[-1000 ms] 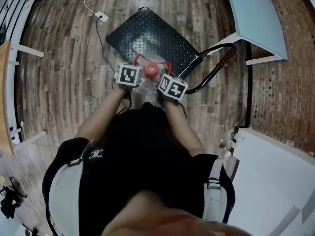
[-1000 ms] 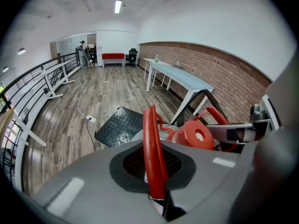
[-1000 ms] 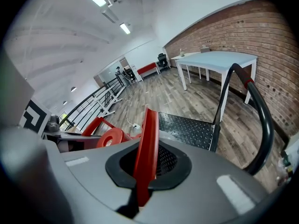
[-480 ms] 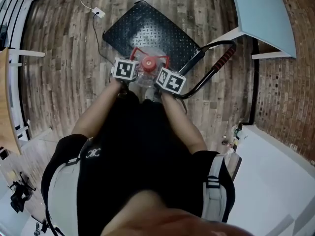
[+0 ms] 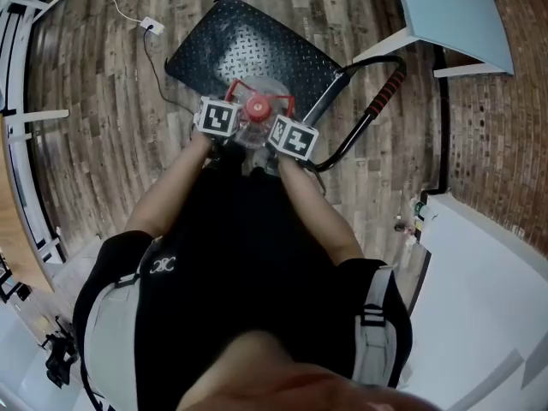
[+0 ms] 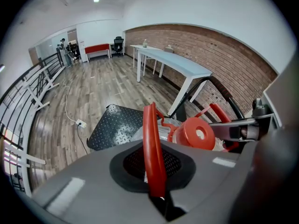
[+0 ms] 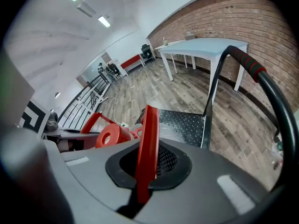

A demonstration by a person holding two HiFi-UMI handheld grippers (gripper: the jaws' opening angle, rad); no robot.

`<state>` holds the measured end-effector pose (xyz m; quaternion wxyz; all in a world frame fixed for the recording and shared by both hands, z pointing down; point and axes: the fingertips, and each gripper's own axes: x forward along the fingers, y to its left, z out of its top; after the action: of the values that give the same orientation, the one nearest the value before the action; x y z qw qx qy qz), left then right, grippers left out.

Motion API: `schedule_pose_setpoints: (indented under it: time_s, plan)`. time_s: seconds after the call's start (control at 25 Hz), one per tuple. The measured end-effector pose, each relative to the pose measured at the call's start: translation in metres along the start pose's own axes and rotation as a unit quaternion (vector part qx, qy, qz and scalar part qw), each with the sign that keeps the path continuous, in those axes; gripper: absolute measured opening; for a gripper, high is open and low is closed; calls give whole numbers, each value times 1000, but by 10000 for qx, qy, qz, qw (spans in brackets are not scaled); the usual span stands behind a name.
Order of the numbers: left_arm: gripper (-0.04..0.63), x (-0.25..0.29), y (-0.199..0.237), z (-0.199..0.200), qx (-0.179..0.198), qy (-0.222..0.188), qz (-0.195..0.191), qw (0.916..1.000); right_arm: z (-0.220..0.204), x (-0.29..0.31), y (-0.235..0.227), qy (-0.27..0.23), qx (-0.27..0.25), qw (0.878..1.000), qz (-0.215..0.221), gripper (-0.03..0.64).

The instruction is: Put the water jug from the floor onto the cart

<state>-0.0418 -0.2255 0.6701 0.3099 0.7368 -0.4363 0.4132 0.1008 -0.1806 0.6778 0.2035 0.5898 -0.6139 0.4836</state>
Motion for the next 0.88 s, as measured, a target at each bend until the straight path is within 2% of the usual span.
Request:
schedule_pose_setpoints:
  time_s: [0.2,0.4,0.76,0.88]
  plan:
    - [5,25,-10,8,103,68,-470,9988,0,13,-21,59,352,9989,-314,15]
    - [8,50,-24,15,467,158,-882,9949,-5,22,-43,163,597,9957,-687,15]
    - [12,99,-30,9,864,486,-1098,9890,-24,53,-64,500,1158,9853,-1155,14]
    - [15,111,-36,-1,887,742,-1129,9868,-27,62,-72,593,1268,9815,-1305,15]
